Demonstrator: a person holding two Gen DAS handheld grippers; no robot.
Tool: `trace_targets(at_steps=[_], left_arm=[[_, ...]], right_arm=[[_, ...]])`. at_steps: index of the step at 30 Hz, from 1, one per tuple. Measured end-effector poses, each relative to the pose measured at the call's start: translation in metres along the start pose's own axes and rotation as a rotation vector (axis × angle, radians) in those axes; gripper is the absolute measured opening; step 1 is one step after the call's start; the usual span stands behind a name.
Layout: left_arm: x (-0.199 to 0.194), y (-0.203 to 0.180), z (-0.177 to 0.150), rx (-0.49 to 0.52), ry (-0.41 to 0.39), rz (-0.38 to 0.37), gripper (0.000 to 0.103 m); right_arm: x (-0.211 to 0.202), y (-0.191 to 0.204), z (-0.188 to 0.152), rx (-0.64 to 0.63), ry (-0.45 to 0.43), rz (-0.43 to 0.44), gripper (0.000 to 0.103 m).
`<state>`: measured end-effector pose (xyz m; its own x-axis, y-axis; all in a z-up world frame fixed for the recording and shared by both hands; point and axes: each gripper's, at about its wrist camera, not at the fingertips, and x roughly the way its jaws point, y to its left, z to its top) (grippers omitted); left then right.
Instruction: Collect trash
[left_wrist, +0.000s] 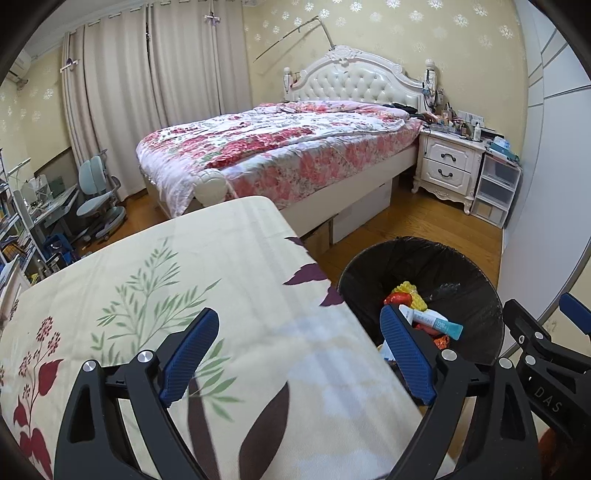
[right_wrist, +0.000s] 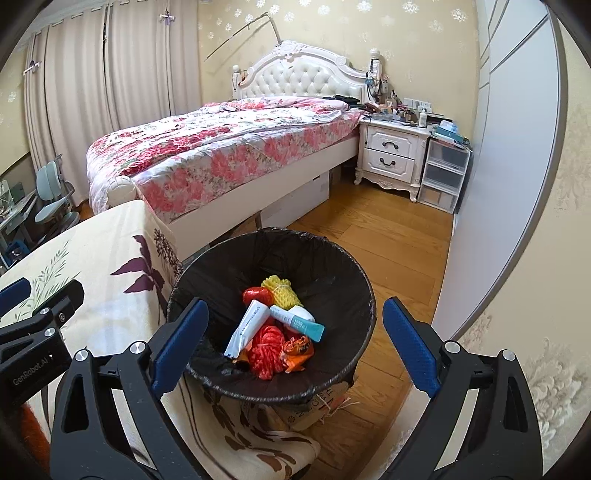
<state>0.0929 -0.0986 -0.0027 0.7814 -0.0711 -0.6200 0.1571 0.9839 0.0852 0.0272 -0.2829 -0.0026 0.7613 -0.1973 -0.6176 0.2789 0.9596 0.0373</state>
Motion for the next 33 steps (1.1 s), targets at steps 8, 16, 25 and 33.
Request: trace_targets(at_steps=[8,16,25,33], left_arm=[[-0.039,0.022,-0.021,-0.039,-0.023,0.021,0.089],[-0.078,0.046,-0.037,-0.078,-0.061,0.045,0.089],[-0.108,0.057,-0.050,-0.116,-0.092,0.064,0.089],[-0.116,0.055,-0.053,-0.110,-0.102,0.058,0.089]], right_arm=[[-0.042,0.015,-0.012,-0.032,-0.040,0.029,0.093],[-0.084,0.029,-0.021,-0.071,-0.089,0.071,0.093],[-0.114,0.032,-0.029,-0.088,-0.126,0.099,0.093],[-0.123,0.030,-0.031,-0.086,-0.137,0.101,0.093]])
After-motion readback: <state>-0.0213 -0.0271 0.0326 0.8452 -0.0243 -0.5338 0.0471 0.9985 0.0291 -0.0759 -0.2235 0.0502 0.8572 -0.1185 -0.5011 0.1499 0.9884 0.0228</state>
